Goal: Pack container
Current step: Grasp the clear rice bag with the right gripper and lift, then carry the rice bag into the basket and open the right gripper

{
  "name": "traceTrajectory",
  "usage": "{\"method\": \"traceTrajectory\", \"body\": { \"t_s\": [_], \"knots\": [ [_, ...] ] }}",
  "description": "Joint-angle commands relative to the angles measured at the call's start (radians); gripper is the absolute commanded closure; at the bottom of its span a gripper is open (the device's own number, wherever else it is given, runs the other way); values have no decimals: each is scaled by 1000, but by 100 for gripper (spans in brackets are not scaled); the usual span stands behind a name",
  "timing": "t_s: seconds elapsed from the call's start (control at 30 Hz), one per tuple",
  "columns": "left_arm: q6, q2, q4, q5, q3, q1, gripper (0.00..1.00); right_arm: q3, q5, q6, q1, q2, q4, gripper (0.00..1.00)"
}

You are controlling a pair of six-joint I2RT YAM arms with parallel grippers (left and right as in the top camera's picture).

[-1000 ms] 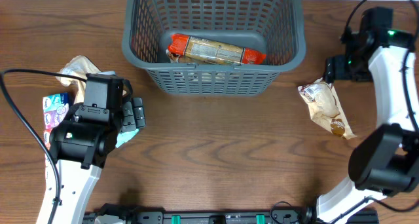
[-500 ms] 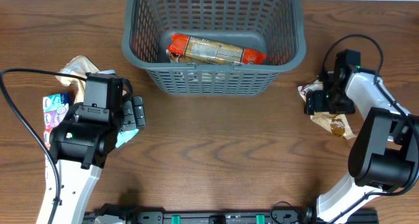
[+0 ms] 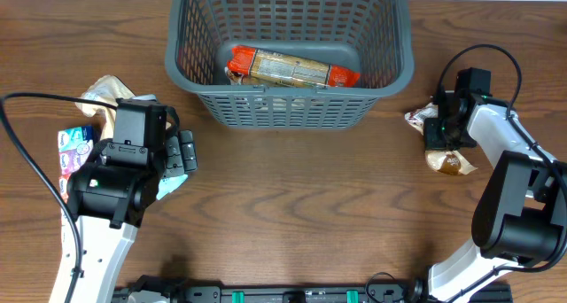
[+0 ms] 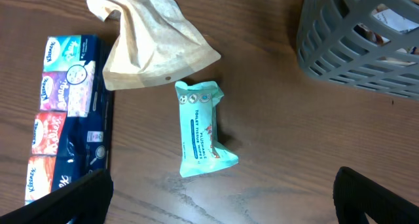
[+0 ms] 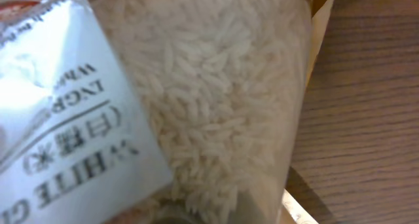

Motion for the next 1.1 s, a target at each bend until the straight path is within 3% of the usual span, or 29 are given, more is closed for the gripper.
{"method": "traceTrajectory", "body": {
  "t_s": [0.0, 0.23, 0.6, 0.87, 1.07],
  "knots": [
    [13, -2, -2, -1, 2, 4, 3, -28, -32, 30, 0, 37, 9, 99],
    [14, -2, -2, -1, 2, 4, 3, 24, -52, 43, 0, -30, -11, 99],
    [14, -2, -2, -1, 2, 4, 3, 416, -48, 23, 14, -204, -171, 99],
    [14, -2, -2, -1, 2, 4, 3, 711, -48, -212, 183, -211, -291, 99],
    [14, -2, -2, -1, 2, 4, 3, 837, -58, -567, 408, -211, -282, 99]
  ]
}}
